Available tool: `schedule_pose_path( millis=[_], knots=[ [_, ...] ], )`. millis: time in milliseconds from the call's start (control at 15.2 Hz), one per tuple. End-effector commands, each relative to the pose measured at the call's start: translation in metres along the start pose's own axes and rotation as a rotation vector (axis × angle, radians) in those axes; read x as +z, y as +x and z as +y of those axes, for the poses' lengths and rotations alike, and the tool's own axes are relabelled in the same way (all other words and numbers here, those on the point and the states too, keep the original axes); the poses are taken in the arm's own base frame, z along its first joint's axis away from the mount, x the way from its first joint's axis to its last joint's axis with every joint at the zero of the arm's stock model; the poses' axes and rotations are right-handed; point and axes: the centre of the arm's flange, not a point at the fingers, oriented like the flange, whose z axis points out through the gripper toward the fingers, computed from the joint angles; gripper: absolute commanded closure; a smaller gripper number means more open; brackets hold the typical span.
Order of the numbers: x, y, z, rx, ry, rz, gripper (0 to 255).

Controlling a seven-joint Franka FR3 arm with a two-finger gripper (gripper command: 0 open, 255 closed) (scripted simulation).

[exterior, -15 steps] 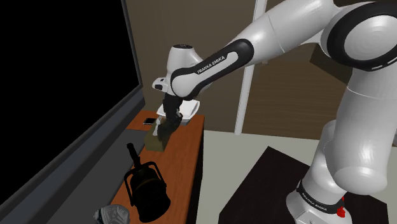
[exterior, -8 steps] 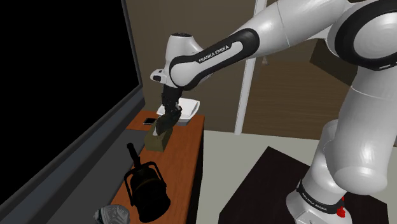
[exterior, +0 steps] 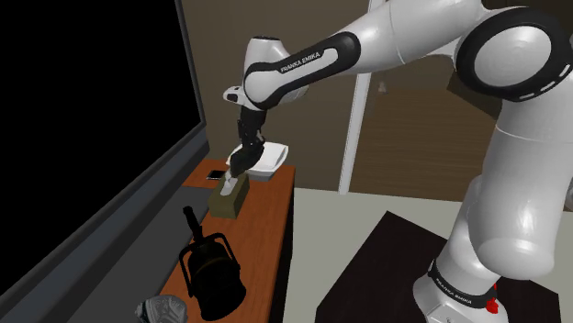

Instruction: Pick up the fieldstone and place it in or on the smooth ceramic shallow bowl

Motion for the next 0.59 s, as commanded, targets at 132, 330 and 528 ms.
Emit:
schedule_pose_path(
  millis=[132, 330, 528],
  knots=[
    [-0.004, -0.034, 0.04, -0.001, 0.0, 0.0, 255],
    [-0.005, -0.059, 0.07, -0.001, 0.0, 0.0, 255],
    [-0.007, -0.085, 0.101, -0.001, 0.0, 0.0, 255]
  ],
)
